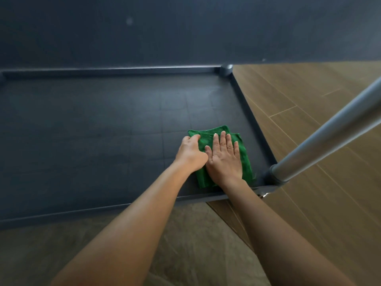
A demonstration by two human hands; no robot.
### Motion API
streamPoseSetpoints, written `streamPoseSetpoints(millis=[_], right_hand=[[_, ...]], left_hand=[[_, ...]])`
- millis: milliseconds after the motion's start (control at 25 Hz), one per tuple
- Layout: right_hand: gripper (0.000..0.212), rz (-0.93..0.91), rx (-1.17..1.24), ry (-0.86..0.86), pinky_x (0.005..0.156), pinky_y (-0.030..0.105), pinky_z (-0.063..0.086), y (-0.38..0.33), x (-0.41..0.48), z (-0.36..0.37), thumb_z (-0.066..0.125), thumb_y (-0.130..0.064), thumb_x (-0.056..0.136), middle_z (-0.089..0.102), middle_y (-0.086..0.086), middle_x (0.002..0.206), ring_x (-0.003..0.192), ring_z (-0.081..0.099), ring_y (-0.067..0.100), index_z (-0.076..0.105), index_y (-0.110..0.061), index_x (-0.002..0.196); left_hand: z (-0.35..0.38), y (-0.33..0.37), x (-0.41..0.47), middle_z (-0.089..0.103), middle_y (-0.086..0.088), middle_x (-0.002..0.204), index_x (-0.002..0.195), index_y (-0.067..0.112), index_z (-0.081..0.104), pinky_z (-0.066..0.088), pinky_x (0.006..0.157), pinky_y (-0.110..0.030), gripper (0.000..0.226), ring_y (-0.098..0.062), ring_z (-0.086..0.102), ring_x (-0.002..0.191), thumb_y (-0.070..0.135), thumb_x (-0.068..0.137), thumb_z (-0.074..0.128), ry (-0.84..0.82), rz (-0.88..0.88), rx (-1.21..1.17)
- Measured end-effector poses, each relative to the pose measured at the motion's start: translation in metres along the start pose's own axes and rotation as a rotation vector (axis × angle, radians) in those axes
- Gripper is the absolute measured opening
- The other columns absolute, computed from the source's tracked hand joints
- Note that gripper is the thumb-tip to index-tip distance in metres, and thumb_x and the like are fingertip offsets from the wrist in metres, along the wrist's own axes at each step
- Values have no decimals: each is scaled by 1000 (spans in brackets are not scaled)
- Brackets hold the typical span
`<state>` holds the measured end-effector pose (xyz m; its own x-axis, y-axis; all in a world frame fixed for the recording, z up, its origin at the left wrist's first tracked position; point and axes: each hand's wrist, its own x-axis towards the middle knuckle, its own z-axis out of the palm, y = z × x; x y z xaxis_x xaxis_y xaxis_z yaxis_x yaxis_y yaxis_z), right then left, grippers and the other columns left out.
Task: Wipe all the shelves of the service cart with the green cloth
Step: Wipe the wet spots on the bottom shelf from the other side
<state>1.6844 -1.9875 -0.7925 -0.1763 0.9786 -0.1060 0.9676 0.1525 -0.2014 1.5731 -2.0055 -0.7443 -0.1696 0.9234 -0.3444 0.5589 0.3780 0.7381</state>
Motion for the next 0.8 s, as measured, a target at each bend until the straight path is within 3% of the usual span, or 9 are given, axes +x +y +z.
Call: streamPoseSetpoints(millis=[280,440,600,680,800], right_hand=[[61,-13,16,-10,118,39,-10,-66,-9,15,10,-45,100,-9,7,159,146,-13,18,-1,-13,151],[63,-9,2,-10,118,39,-10,-72,-9,17,11,-46,100,-8,7,159,146,-12,18,0,-13,151],[71,-38,-4,0,118,39,-11,-69,-11,16,10,-56,96,-7,9,159,146,-11,19,1,-12,151],[78,-72,-6,14,117,39,-12,-71,-13,16,9,-62,92,-5,10,159,146,-11,19,3,-12,151],[94,-168,55,-6,117,37,-12,-77,-17,11,8,-74,81,-1,9,159,146,-8,18,9,-12,152]], left_hand=[[-55,-44,-10,24,-1,154,150,20,27,30,109,-28,76,-19,27,140,2,82,58,-16,24,65],[-58,-56,-14,22,0,155,151,23,23,35,110,-39,80,-22,29,139,1,82,57,-80,49,123],[-64,-60,-16,35,-4,150,146,21,36,35,109,-32,76,-21,33,137,-3,79,61,-27,-21,-138],[-67,-56,-20,49,-5,138,143,22,43,43,103,-39,64,-23,46,126,1,84,55,-18,-84,-357],[-68,-45,-25,62,-4,107,136,20,49,51,74,-33,40,-17,58,81,17,97,42,-20,-168,-610]])
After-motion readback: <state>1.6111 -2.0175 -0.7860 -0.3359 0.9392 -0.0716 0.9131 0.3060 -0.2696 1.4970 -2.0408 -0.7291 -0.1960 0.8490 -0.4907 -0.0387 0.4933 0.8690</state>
